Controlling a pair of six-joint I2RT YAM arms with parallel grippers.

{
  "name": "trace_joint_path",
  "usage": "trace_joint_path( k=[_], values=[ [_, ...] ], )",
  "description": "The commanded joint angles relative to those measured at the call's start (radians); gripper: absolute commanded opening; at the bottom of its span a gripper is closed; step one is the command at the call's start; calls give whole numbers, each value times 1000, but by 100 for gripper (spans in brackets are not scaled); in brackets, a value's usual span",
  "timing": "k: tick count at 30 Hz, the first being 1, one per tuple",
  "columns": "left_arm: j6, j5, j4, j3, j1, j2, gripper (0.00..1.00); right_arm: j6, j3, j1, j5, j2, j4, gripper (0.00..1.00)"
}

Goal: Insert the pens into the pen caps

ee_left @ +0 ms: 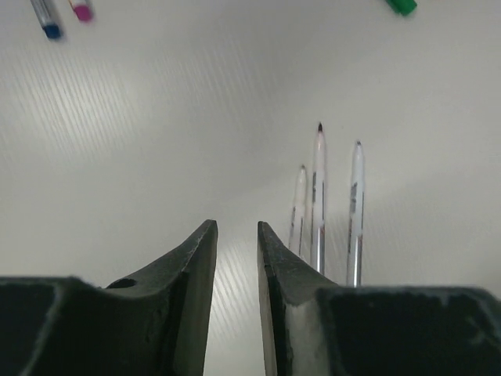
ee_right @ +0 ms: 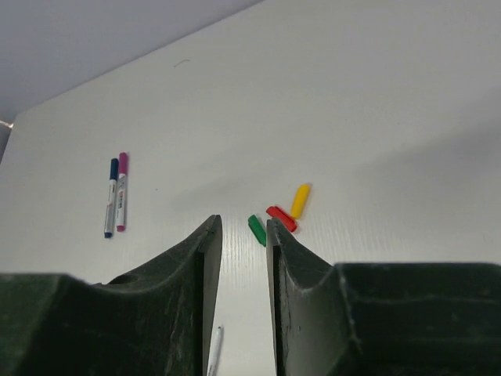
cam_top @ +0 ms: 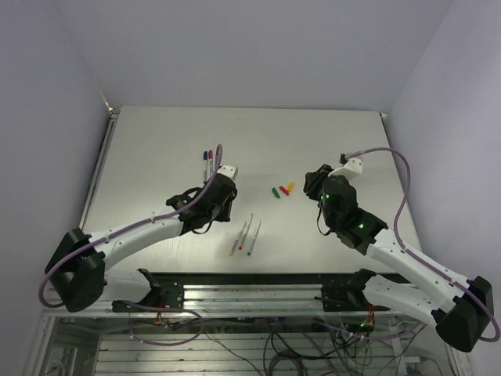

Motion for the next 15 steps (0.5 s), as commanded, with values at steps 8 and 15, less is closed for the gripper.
trace_joint_path(
  k=[8, 15],
  values=[
    [-78, 83, -89, -80, -82, -82, 44, 89, -85, -5, -45, -72, 5, 27],
    [-70, 69, -90, -70, -132, -12, 45, 93, -104, -5, -62, -91, 2, 25]
  ],
)
